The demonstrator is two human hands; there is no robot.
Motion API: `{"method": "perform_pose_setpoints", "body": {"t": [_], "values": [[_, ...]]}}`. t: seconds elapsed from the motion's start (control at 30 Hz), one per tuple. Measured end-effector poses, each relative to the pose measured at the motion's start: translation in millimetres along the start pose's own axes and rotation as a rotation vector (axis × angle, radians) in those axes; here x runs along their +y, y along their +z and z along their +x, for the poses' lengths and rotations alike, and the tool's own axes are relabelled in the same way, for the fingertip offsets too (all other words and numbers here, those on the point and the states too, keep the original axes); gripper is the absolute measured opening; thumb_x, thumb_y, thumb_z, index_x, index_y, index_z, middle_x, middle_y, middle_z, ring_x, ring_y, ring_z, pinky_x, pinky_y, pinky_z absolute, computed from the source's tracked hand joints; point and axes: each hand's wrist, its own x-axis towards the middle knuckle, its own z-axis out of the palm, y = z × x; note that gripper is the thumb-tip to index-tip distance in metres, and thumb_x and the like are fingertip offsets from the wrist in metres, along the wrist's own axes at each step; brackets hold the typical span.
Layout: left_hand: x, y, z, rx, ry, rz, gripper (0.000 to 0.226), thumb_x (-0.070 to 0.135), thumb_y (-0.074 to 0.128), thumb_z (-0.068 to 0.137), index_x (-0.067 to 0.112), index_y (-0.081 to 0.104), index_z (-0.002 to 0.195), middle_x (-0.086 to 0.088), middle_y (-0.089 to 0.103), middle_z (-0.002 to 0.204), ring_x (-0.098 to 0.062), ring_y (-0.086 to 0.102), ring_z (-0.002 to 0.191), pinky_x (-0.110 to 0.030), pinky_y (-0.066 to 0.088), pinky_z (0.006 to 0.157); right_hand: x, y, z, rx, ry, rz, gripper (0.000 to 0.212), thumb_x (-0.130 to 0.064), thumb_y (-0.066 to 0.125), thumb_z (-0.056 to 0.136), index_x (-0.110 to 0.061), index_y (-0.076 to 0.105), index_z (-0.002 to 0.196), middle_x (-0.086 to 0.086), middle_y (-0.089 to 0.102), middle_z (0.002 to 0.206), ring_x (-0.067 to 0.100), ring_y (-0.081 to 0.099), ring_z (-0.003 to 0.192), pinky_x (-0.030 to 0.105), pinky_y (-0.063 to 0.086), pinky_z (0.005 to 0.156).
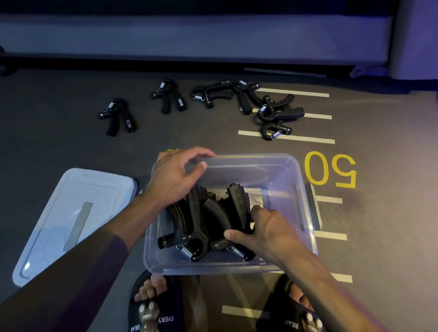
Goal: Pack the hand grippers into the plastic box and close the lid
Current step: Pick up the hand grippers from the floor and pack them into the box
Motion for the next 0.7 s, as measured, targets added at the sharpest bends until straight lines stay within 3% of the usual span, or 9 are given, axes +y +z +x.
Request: {"method": "perform_pose_setpoints", "body": {"t": [0.07, 0.13, 0.23, 0.37, 0.43, 0.57, 0.7], "values": [[2, -1, -2, -0.014, -0.001, -0.024, 0.023, 0.041, 0.057, 0.094, 0.049, 0.066, 0.114, 0.024, 0.061, 0.085, 0.004, 0.057, 0.073, -0.053, 0.048, 0.096, 0, -3, -3, 0.002, -0.014, -0.022, 0.07, -0.077, 0.064, 0.074, -0.018, 0.057, 0.11, 0.006, 0.064, 0.093, 0.03, 0.067, 0.099, 0.029, 0.043, 0.068], [5, -3, -4, -0.017, -0.019, -0.036, 0.023, 0.037, 0.06, 0.096, 0.048, 0.066, 0.114, 0.024, 0.059, 0.088, 0.004, 0.054, 0.068, -0.054, 0.054, 0.085, 2, -10, -5, 0.034, -0.019, -0.018, 0.073, -0.078, 0.06, 0.075, -0.016, 0.058, 0.113, 0.008, 0.069, 0.104, 0.03, 0.066, 0.103, 0.03, 0.047, 0.073], [4, -2, -3, -0.023, -0.016, -0.029, 0.023, 0.037, 0.06, 0.097, 0.049, 0.066, 0.115, 0.025, 0.06, 0.091, 0.001, 0.055, 0.068, -0.055, 0.054, 0.086, 8, -32, -5, 0.187, -0.074, 0.054, 0.062, -0.073, 0.057, 0.082, -0.018, 0.062, 0.11, 0.006, 0.073, 0.105, 0.027, 0.068, 0.1, 0.035, 0.054, 0.081], [-3, 3, 0, -0.023, 0.04, 0.049, 0.031, 0.046, 0.051, 0.095, 0.051, 0.06, 0.125, 0.021, 0.071, 0.107, -0.006, 0.062, 0.099, -0.051, 0.043, 0.103, 12, -75, 11, 0.455, -0.189, 0.111, 0.024, -0.046, 0.062, 0.092, -0.022, 0.067, 0.089, -0.004, 0.074, 0.084, 0.022, 0.069, 0.077, 0.028, 0.048, 0.065], [-6, 5, 5, -0.036, 0.049, 0.067, 0.033, 0.049, 0.049, 0.096, 0.05, 0.061, 0.127, 0.021, 0.071, 0.117, -0.005, 0.064, 0.109, -0.049, 0.044, 0.104, 17, -96, 32, 0.514, -0.21, 0.127, 0.017, -0.037, 0.062, 0.093, -0.023, 0.068, 0.086, -0.006, 0.073, 0.079, 0.021, 0.071, 0.072, 0.031, 0.053, 0.068], [-7, 3, 22, -0.13, 0.025, 0.133, 0.035, 0.059, 0.043, 0.097, 0.052, 0.063, 0.125, 0.024, 0.068, 0.124, -0.006, 0.065, 0.115, -0.032, 0.049, 0.098, 34, -125, 97, 0.504, -0.155, 0.233, 0.012, -0.03, 0.059, 0.088, -0.026, 0.068, 0.08, -0.001, 0.073, 0.077, 0.026, 0.072, 0.073, 0.042, 0.059, 0.075], [-5, 5, 39, -0.226, 0.053, 0.224, 0.039, 0.068, 0.036, 0.096, 0.053, 0.062, 0.122, 0.015, 0.072, 0.119, -0.017, 0.066, 0.112, -0.033, 0.05, 0.088, 49, -133, 163, 0.407, -0.053, 0.227, 0.018, -0.023, 0.06, 0.087, -0.029, 0.064, 0.071, 0.001, 0.069, 0.074, 0.032, 0.072, 0.084, 0.037, 0.058, 0.078]]}}
